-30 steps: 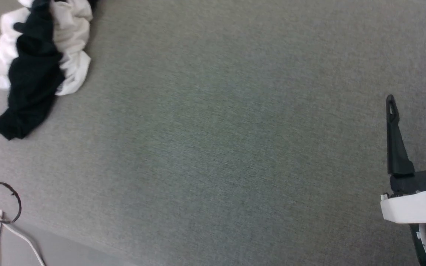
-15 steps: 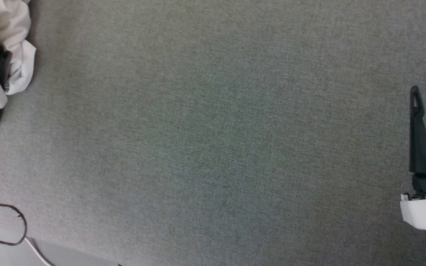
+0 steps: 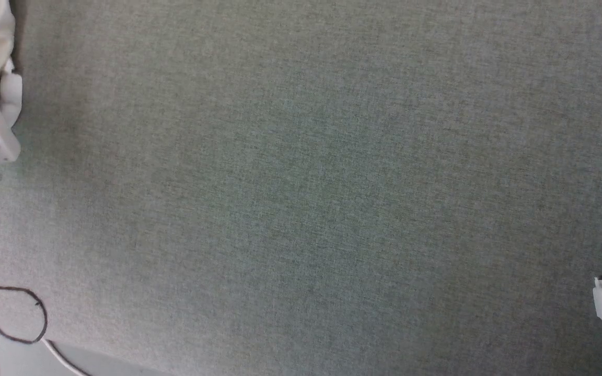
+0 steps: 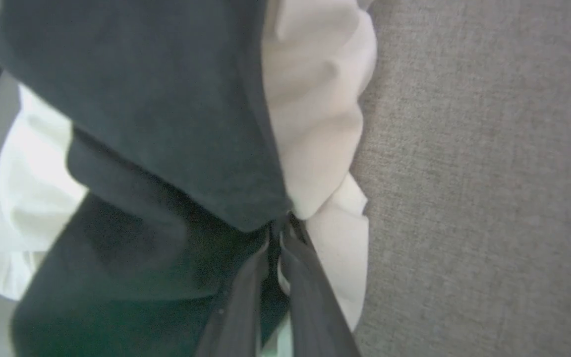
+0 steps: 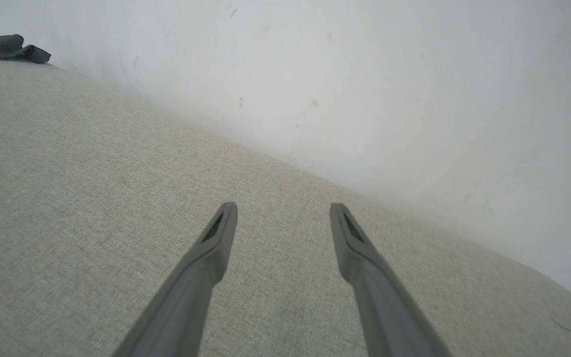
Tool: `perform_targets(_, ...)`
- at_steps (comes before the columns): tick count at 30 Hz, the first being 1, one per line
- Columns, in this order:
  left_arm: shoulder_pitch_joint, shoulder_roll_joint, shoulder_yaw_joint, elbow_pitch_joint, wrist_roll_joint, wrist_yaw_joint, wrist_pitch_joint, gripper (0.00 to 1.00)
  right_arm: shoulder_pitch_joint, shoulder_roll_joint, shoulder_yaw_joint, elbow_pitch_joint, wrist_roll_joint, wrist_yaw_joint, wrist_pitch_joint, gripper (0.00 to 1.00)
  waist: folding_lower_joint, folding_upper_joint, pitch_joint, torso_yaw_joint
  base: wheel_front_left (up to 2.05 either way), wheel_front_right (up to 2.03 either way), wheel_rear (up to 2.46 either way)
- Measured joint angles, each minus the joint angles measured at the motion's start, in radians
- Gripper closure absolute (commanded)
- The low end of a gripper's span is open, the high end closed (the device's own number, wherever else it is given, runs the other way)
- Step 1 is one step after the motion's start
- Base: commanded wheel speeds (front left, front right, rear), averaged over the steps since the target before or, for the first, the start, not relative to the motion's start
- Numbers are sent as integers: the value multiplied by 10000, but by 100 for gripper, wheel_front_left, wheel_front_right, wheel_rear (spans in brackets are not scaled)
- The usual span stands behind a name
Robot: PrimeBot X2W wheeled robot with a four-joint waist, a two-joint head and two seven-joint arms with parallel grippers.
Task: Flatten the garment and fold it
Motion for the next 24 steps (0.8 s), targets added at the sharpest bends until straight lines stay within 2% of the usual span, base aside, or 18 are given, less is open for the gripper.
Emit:
perform_targets(8,-300,790,-113,221,-535,0,-173,100,-4,324,169,648,251,0,-627,0,0,0,-621,-101,0,0,0)
perform_targets(16,-859,1870,-96,-805,-1037,-2,-15,100,-1,702,324,1870,698,0,-1599,0,-1,0,-1645,-172,0,0,0)
perform_targets(22,-1615,2034,198,-2075,-1430,46,364,100,151,792,303,2633,1085,0,-2232,0,-2,0,-2571,-262,0,0,0)
perform_targets(24,-1915,2063,201,-2579,-1430,207,512,100,230,796,232,2882,1413,0,-2401,0,-2,0,-2892,-300,0,0,0)
